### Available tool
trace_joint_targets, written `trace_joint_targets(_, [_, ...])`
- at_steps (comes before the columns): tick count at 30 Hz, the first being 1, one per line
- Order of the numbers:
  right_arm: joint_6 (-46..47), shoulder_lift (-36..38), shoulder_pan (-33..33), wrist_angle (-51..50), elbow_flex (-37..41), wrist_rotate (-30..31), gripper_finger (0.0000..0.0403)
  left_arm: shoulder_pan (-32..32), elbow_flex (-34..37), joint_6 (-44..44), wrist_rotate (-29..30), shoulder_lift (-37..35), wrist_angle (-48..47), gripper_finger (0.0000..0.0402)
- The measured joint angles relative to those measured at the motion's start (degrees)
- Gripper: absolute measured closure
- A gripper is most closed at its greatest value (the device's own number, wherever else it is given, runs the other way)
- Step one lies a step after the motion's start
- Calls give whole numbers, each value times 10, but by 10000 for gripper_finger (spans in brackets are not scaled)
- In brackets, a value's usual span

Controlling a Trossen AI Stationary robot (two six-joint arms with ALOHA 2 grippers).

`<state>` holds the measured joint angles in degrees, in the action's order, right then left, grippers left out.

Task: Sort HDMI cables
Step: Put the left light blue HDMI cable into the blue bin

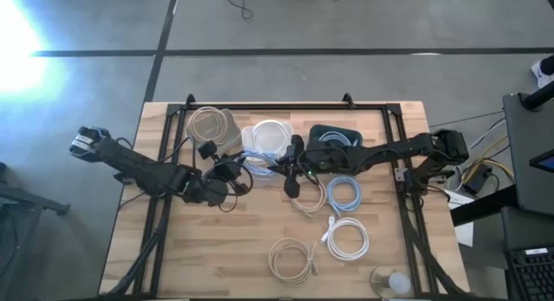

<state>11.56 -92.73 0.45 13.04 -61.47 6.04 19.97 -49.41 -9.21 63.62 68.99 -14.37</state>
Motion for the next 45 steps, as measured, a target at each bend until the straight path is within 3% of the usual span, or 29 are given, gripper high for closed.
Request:
trace_joint_targets(7, [-1,0,-1,-4,0,2,369,0,0,0,-15,0,4,322])
trace_joint_targets(12, [-4,4,-1,-15,0,43,369,0,0,0,-21,0,4,273])
trace_joint_targets(18, [1,32,-2,-85,0,117,368,0,0,0,-22,0,4,233])
trace_joint_targets(29, [62,159,-7,-328,0,285,367,0,0,4,-18,0,3,227])
trace_joint_targets(33, [109,205,-23,-435,2,281,367,0,0,5,-18,0,2,227])
trace_joint_targets(37, [148,246,-54,-522,12,233,367,0,0,6,-17,0,2,227])
trace_joint_targets(41, [146,277,-92,-527,44,150,367,0,0,19,-16,0,2,227])
trace_joint_targets(45, [145,288,-130,-520,86,110,367,-2,0,21,-16,0,2,227])
